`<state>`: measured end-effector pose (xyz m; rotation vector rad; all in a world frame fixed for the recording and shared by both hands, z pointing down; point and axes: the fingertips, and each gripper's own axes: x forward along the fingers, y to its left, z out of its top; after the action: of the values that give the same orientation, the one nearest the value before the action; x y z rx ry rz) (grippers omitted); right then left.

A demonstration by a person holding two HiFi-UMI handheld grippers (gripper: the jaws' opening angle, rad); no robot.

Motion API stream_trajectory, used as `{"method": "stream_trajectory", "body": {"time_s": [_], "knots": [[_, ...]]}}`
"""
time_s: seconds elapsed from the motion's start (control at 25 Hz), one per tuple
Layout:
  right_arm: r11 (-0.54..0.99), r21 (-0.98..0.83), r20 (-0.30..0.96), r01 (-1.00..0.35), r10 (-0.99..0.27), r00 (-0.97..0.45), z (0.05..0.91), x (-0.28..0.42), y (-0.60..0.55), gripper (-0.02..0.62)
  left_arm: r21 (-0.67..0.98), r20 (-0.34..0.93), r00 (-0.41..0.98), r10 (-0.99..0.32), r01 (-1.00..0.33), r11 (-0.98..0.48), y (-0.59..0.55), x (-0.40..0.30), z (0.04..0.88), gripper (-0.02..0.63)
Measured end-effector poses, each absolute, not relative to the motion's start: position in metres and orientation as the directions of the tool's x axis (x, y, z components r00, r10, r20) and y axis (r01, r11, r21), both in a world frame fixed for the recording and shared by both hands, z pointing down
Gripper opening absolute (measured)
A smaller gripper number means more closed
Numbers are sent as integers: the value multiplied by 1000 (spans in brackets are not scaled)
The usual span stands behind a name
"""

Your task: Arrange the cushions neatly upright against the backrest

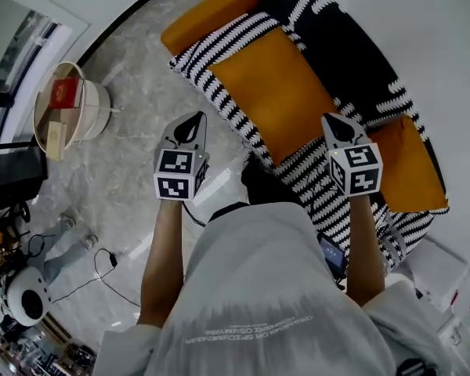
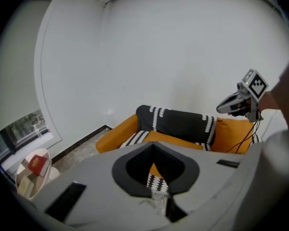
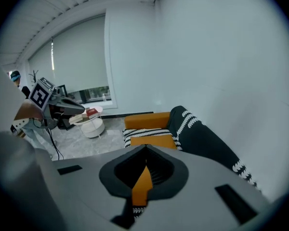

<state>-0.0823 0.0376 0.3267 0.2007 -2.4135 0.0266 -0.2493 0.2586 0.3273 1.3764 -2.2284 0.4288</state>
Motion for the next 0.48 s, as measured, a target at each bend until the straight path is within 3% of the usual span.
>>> {"method": "stream_trajectory", "body": {"time_s": [0.48], "knots": [[966, 3, 737, -257, -176, -653, 353, -137, -26, 3, -8, 632, -260, -731, -944, 329, 183, -343, 343, 17]]}}
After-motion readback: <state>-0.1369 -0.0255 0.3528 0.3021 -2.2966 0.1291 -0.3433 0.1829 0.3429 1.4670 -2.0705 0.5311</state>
